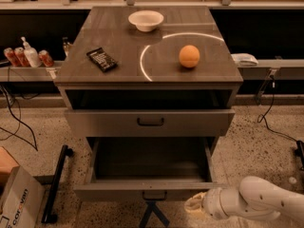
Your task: Close middle drawer
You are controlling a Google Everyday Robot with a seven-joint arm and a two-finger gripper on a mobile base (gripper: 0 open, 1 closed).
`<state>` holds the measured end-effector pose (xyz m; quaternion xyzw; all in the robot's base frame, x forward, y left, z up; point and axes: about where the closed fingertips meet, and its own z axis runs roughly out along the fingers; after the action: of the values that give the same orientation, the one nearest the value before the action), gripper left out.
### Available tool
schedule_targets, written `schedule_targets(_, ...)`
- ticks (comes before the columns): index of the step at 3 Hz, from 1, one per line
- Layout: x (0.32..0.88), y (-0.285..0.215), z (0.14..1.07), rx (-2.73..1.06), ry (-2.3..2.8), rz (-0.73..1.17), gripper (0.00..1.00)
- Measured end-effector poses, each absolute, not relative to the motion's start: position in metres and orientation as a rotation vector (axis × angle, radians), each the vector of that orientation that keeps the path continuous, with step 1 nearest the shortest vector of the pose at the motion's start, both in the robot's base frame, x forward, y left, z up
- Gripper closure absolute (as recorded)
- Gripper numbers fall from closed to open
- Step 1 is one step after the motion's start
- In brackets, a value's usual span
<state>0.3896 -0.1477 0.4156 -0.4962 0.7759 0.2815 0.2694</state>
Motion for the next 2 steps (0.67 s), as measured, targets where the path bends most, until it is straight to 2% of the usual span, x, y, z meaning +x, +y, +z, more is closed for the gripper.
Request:
schedule_targets(1,0.387,-0.15,0.409,-1.305,2.129,0.739,1.0)
schedule_targets(2,0.406,-0.147,0.401,-1.242,2.084,0.642,1.0)
